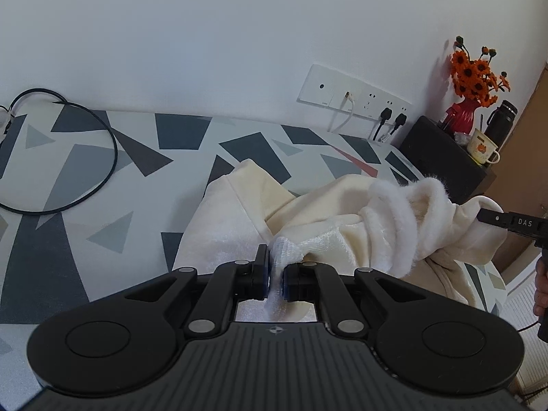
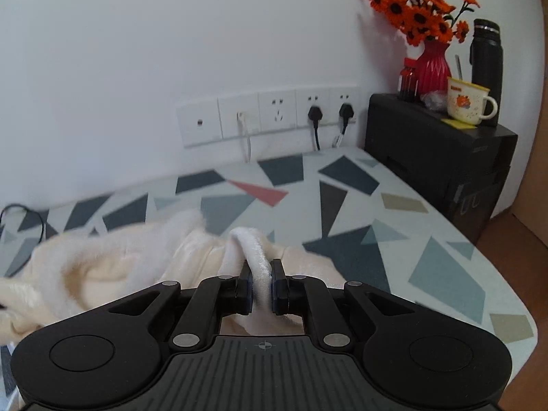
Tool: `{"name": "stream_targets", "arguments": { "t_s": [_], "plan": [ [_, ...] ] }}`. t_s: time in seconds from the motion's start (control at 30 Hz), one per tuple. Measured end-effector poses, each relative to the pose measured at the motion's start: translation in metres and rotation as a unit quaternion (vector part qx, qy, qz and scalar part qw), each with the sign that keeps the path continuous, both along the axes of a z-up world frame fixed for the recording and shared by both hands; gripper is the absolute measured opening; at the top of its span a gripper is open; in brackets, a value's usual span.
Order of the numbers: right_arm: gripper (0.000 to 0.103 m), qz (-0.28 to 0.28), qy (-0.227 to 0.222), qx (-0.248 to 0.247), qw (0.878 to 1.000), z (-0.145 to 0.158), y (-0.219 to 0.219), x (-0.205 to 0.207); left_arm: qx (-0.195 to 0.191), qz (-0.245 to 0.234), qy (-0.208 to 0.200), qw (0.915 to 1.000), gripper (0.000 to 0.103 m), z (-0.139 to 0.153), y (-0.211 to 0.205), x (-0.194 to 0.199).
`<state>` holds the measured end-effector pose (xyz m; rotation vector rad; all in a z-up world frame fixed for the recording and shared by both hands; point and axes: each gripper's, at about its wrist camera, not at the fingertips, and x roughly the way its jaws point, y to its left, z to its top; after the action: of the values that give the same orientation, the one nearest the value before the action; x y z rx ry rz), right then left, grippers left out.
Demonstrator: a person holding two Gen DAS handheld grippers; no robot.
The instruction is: Fold clothes
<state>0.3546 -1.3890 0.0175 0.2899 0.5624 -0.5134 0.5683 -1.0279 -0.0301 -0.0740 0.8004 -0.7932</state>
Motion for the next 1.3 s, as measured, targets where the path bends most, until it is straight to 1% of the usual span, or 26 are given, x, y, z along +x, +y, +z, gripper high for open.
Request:
{"name": "stream_targets", "arguments": {
  "t_s": [0.17,0.3,0.43,0.57,0.87,0.97,1.07,1.13,1.23,1.3],
  "plan": [
    [0.009,-0.016,-0.036,0.009,0.999,0.02,-0.012,-0.001,-0.006,0.003,-0.005,1.0,0.008,0.002,0.001,0.0],
    [0.009,-0.023,-0.042,0.016,0.999,0.026,-0.019,-0.001,-0.007,0.005,-0.008,0.9999,0.008,0.001,0.001,-0.003],
    [0.009,-0.023,-0.035,0.016,0.999,0.026,-0.02,0.001,-0.009,0.007,-0.011,0.9999,0.008,0.001,0.001,-0.005],
    [0.009,-0.022,-0.041,0.02,0.999,0.026,-0.02,0.004,-0.01,0.008,-0.016,0.9998,0.008,0.001,0.001,-0.007],
    [0.009,-0.008,-0.053,0.018,0.998,0.035,-0.016,0.0,-0.017,-0.018,-0.068,0.9974,0.007,0.023,0.003,-0.022],
    [0.009,-0.003,-0.072,0.014,0.997,0.047,-0.013,-0.013,-0.053,-0.015,-0.094,0.9941,0.007,0.046,0.016,-0.027],
    [0.009,-0.007,-0.104,0.013,0.995,0.064,-0.014,-0.029,-0.092,0.012,-0.102,0.9905,0.007,0.068,0.031,-0.024],
    [0.009,-0.008,-0.131,0.015,0.991,0.077,-0.015,-0.037,-0.113,0.026,-0.115,0.9866,0.006,0.083,0.038,-0.023],
    [0.009,-0.001,-0.17,0.012,0.985,0.098,-0.015,-0.044,-0.133,0.04,-0.155,0.9781,0.006,0.109,0.044,-0.031],
    [0.008,0.013,-0.195,0.002,0.981,0.113,-0.012,-0.049,-0.144,0.049,-0.19,0.9699,0.006,0.132,0.049,-0.041]
  ]
}}
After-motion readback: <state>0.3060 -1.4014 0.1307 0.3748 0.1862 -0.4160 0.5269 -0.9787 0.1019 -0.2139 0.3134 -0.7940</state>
